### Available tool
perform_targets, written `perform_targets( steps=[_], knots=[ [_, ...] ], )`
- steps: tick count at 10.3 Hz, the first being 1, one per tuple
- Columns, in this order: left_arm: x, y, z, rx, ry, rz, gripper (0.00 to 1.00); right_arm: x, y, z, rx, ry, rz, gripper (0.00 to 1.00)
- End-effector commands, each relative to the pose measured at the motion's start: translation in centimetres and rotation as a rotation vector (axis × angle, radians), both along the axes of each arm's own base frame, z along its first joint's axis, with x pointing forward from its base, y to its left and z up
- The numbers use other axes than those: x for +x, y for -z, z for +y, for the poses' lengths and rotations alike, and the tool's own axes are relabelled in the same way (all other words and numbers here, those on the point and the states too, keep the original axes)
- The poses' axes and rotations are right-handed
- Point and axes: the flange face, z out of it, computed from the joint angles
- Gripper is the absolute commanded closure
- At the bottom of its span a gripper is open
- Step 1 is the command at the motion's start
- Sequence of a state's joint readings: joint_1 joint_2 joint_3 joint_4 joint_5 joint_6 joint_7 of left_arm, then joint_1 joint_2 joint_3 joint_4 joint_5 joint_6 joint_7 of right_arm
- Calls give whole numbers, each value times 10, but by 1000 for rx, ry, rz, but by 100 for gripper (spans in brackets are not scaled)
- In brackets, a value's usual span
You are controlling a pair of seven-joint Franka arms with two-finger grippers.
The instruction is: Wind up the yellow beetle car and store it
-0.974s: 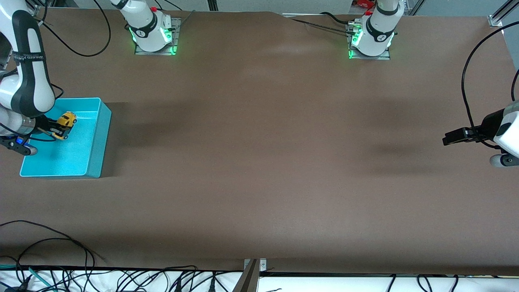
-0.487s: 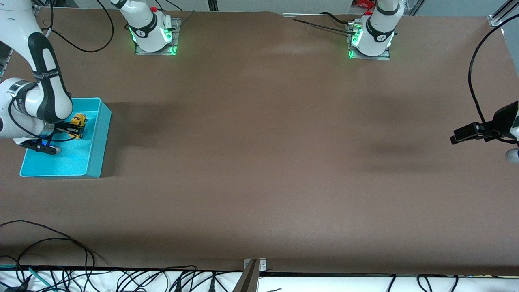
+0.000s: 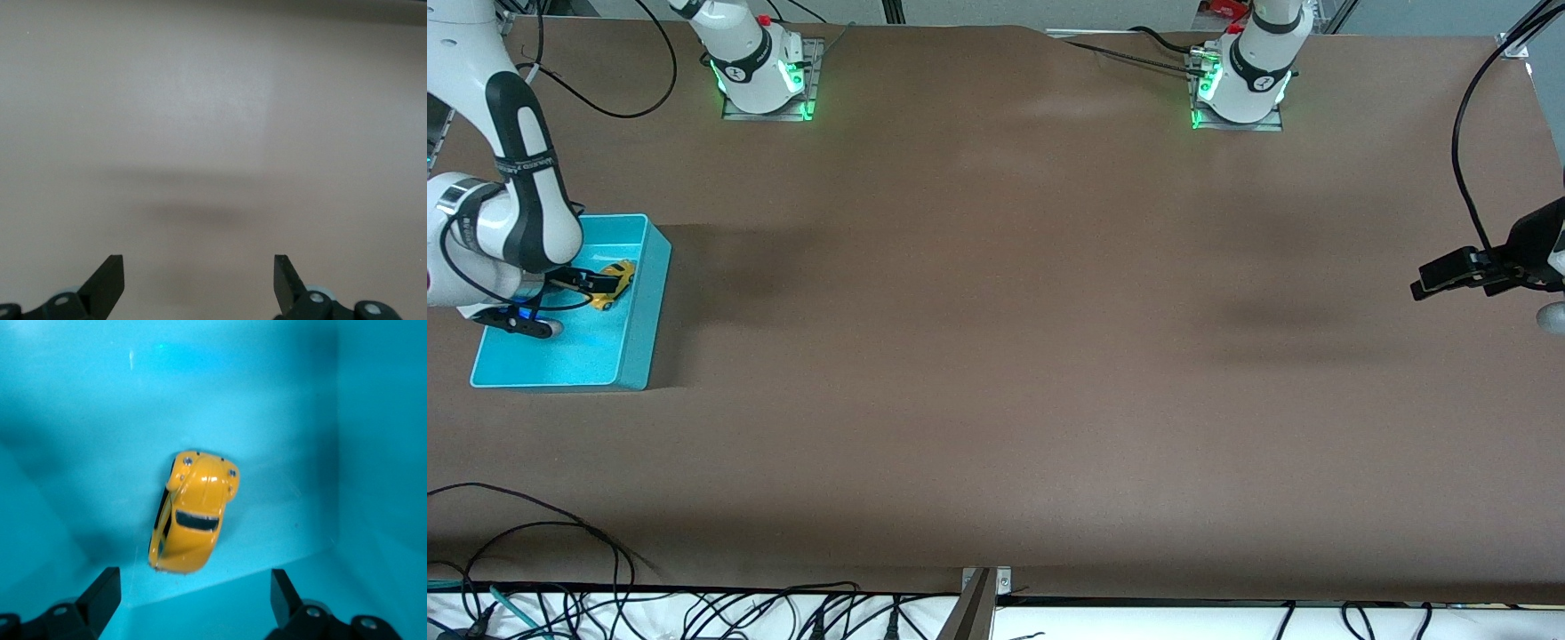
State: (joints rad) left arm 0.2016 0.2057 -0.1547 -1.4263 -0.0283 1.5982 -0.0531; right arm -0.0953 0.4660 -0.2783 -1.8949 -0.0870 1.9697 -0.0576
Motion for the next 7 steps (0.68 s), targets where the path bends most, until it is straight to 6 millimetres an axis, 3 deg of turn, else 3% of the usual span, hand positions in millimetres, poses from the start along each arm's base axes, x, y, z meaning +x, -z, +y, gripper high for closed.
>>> perform_targets(
  steps=[1,4,5,7],
  knots=[
    [-16,-7,-2,-25,18,-4,0,29,-90,-1,0,-2,8,0],
    [-13,-7,4,-23,12,-6,0,55,-187,2,-8,5,-39,0],
    [-13,-6,6,-11,17,-4,0,55,-222,4,-2,7,-86,0],
    [-12,-4,12,-8,40,-3,0,48,-294,29,120,4,-278,0]
  ],
)
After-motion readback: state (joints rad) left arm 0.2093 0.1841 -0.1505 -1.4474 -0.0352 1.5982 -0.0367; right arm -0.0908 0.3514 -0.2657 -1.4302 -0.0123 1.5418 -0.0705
